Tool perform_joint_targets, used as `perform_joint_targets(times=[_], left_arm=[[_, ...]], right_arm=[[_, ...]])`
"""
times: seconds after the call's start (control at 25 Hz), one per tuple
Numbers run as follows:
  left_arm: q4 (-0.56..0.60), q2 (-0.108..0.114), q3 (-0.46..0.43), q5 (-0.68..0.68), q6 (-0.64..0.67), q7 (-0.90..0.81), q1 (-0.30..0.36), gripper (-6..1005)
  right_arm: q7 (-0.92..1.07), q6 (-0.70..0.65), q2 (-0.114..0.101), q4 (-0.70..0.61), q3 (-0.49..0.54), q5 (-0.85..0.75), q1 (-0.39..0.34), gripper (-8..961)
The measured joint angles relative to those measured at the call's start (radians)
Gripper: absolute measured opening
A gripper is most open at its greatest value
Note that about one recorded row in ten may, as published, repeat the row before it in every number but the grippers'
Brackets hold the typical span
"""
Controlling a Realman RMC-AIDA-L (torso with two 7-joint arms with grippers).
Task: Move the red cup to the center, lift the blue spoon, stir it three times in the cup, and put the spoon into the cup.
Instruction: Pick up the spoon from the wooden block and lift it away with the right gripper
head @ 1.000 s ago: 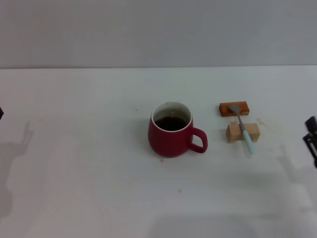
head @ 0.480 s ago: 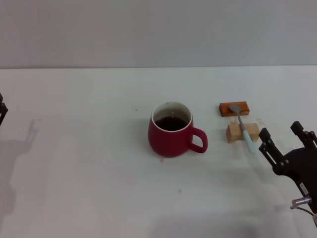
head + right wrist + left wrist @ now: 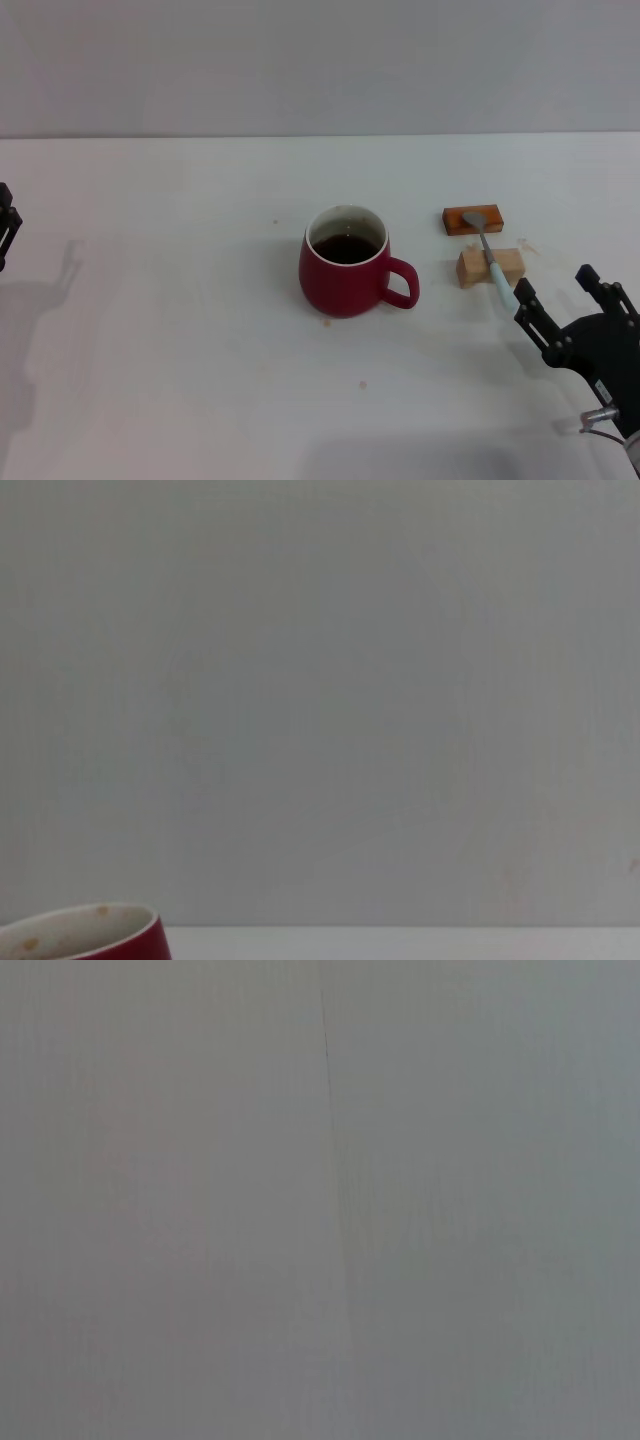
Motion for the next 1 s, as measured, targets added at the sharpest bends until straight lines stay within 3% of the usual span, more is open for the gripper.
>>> perform_joint_targets(times=[1.0], left_arm=[[0.000, 0.000, 0.005, 0.001, -0.003, 0.000, -0.003, 861]], right_arm=[[0.006, 0.117, -0.001, 0.019, 0.003, -0.001, 0.039, 782]])
